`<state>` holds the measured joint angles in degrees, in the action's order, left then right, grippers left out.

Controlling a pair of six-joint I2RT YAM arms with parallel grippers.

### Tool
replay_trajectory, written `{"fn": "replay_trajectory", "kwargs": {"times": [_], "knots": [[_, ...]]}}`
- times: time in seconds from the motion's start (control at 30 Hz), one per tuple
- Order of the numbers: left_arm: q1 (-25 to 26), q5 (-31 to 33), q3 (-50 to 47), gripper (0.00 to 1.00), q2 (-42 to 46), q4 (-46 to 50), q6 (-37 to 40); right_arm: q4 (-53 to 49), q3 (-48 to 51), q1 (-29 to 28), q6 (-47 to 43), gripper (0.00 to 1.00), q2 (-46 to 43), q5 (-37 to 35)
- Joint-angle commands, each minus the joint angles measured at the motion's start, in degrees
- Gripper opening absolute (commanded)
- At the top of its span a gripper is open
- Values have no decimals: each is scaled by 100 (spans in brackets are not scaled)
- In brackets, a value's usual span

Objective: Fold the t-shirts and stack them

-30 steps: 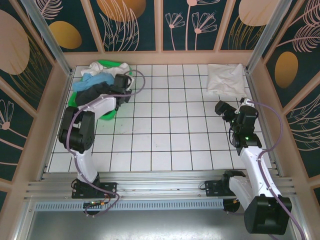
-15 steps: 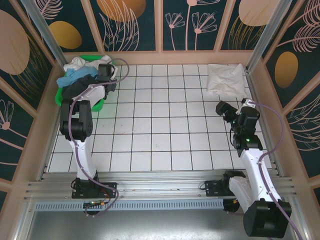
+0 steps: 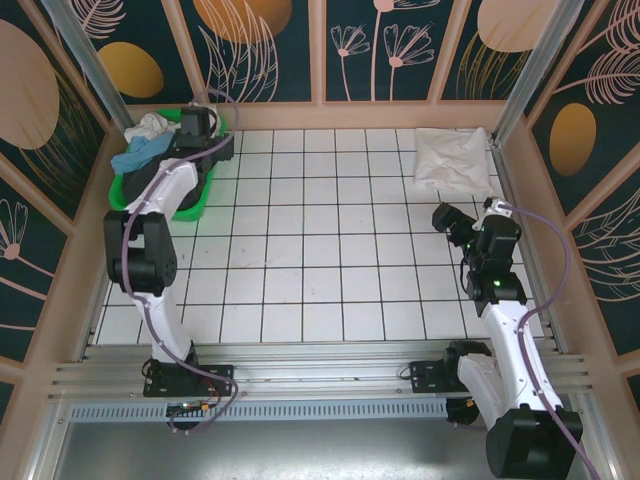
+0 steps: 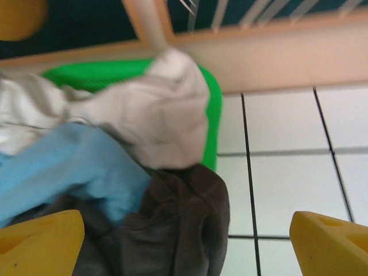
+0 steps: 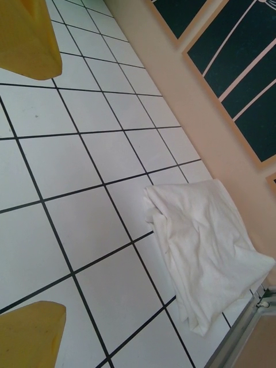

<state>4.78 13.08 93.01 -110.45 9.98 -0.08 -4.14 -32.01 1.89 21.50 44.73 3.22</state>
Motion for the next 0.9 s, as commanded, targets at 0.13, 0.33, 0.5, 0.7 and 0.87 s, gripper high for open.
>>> {"fn": "replay_trajectory", "kwargs": {"times": [0.13, 0.33, 0.5, 0.7, 0.87], "knots": [[-371, 4, 337, 84, 29, 1005, -1613, 168, 211, 40, -146, 99, -52, 274], [-365, -1345, -346, 74, 191, 605, -1805, 247, 264, 40, -121, 99, -43, 392], [-363, -1473, -157, 62, -194, 913, -1813, 298, 301, 42, -92, 99, -35, 504], [-367, -1088, -126, 54, -413, 1012, -1751, 286, 310, 44, -90, 99, -52, 525], [-363, -710, 116, 48, -547, 1149, -1691, 289, 318, 39, -84, 99, -70, 538]]}}
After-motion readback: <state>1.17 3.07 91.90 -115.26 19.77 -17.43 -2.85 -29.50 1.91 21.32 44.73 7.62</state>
